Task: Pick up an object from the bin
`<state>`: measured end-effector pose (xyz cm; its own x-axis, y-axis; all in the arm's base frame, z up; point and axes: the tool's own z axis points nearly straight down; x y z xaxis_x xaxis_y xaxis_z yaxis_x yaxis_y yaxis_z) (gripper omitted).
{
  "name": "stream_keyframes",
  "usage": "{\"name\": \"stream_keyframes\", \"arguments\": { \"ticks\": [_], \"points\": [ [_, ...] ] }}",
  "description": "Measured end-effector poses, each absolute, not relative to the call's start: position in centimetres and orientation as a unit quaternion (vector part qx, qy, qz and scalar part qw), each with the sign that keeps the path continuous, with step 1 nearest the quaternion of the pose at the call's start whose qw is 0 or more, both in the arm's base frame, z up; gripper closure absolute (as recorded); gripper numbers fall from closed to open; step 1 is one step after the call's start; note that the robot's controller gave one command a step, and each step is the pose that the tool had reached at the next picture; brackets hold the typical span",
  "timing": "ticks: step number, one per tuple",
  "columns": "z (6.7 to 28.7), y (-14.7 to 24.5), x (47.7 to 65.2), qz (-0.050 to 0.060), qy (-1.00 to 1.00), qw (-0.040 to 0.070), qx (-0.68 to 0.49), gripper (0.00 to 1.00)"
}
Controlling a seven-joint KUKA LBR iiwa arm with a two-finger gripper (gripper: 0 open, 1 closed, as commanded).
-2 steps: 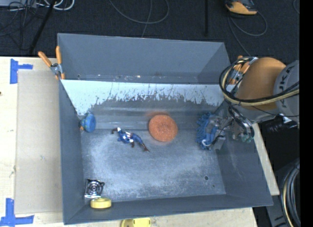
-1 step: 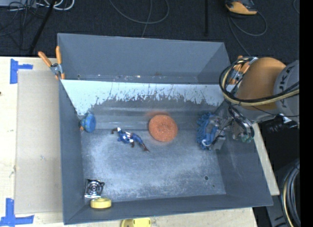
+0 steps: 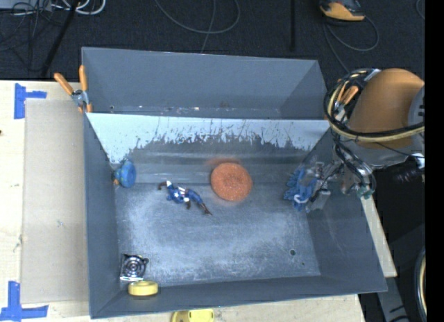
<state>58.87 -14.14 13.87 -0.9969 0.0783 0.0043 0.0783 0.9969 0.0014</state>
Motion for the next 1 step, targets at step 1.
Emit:
{"name": "stream_keyframes", "arguments": {
  "ticks": [1],
  "points": [
    [21.18,-11.02,60.21,0.000,-0.999,-0.002,-0.044,1.00]
  ]
}}
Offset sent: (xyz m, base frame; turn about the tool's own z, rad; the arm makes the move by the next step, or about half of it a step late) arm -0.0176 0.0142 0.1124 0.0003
